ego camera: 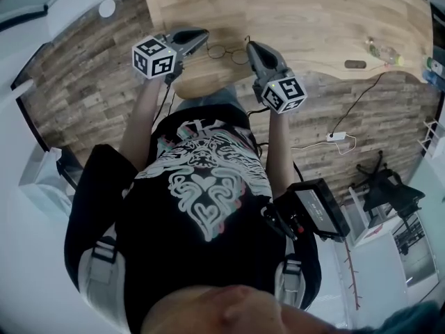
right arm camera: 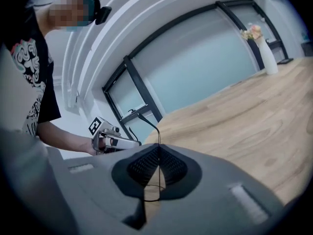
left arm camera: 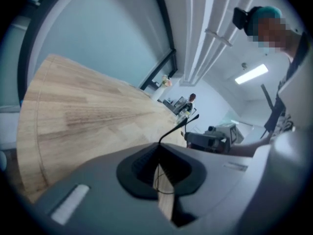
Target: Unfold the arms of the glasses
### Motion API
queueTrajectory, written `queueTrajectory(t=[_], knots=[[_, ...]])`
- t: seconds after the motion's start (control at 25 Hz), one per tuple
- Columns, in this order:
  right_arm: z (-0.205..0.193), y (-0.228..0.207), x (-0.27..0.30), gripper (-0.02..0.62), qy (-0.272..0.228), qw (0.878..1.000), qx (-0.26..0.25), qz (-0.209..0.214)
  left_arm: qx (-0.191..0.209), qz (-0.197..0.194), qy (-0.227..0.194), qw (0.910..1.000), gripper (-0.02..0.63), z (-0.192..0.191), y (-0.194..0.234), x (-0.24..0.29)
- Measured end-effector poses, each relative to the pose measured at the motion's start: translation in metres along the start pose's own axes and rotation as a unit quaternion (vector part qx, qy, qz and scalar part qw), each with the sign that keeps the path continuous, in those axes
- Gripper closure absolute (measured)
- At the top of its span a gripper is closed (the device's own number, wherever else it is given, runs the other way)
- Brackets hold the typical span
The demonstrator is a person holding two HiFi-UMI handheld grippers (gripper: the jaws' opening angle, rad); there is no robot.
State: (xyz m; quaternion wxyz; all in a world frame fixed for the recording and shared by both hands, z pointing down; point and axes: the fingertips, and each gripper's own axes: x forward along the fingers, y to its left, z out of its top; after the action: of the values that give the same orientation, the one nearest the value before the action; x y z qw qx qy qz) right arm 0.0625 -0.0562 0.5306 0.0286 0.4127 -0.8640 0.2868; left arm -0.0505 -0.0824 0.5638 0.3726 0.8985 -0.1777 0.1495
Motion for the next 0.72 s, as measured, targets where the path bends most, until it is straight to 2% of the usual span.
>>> queueTrajectory(t=[0.12,0.24,0.4,0.56,0.72], knots=[[-0.010,-0.007,-0.001,0.595,0.009,0.999,0.053,0.000,-0.050,0.000,0.011,0.9987,0.617,-0.006,0.002,0.003],[-0.020,-0.009,0.000,0.595,0.013,0.996,0.093,0.004,-0.082,0.006,0.010,0.9966,0.617,-0.013,0.005,0.002],[-0.043,-0.025,0.013,0.595,0.042,0.986,0.159,0.011,-0.137,0.017,0.007,0.9904,0.617,-0.021,0.023,0.012],[-0.056,-0.038,0.023,0.594,0.067,0.978,0.198,0.009,-0.180,0.021,0.004,0.9834,0.617,-0.024,0.036,0.024],[-0.055,-0.042,0.023,0.594,0.060,0.972,0.225,0.013,-0.213,0.029,-0.009,0.9766,0.617,-0.025,0.046,0.025]])
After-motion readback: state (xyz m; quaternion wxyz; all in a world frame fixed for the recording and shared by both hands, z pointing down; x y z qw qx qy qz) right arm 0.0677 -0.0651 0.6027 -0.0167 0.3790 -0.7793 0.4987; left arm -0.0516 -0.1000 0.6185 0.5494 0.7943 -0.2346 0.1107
